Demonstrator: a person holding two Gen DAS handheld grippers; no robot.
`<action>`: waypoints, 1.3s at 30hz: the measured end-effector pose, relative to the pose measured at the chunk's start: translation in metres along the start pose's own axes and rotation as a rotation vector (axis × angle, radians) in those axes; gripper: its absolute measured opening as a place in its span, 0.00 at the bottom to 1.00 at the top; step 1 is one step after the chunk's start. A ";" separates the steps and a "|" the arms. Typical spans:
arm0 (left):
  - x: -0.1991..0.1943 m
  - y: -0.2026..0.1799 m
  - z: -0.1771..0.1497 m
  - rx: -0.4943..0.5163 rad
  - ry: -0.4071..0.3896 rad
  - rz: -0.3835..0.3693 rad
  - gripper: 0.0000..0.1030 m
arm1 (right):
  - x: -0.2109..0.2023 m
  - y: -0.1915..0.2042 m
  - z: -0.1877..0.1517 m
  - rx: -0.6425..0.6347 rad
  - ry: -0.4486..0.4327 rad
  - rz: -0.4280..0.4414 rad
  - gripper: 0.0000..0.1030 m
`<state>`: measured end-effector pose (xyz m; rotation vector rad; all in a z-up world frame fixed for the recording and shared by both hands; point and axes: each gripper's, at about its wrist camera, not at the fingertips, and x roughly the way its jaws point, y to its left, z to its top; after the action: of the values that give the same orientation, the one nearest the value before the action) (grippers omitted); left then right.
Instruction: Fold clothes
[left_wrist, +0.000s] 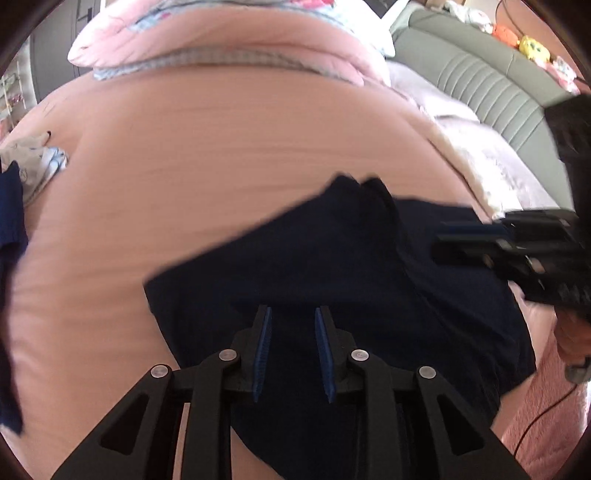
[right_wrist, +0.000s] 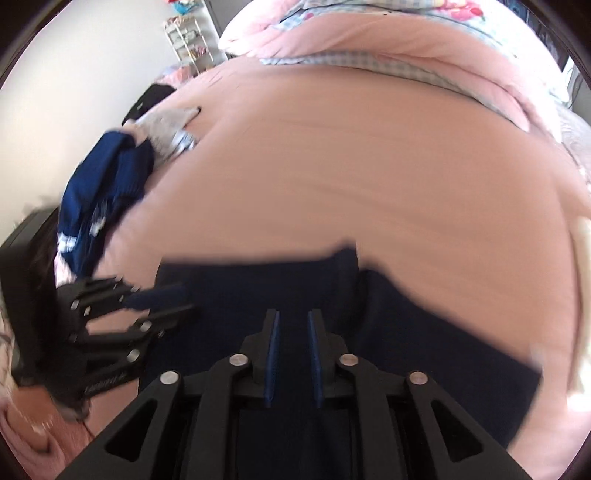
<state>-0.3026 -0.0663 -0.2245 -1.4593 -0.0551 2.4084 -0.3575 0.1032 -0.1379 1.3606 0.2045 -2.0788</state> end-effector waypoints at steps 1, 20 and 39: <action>-0.002 -0.006 -0.007 -0.007 0.018 -0.002 0.21 | -0.004 0.004 -0.015 -0.004 0.008 -0.006 0.18; -0.060 -0.050 -0.124 0.006 0.055 0.230 0.24 | -0.043 -0.053 -0.147 0.196 0.024 -0.195 0.18; -0.053 -0.059 -0.092 -0.011 -0.021 0.078 0.28 | -0.046 -0.034 -0.149 0.108 -0.023 -0.049 0.22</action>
<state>-0.1855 -0.0387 -0.2108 -1.4674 -0.0166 2.4896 -0.2511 0.2165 -0.1728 1.4071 0.1188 -2.1726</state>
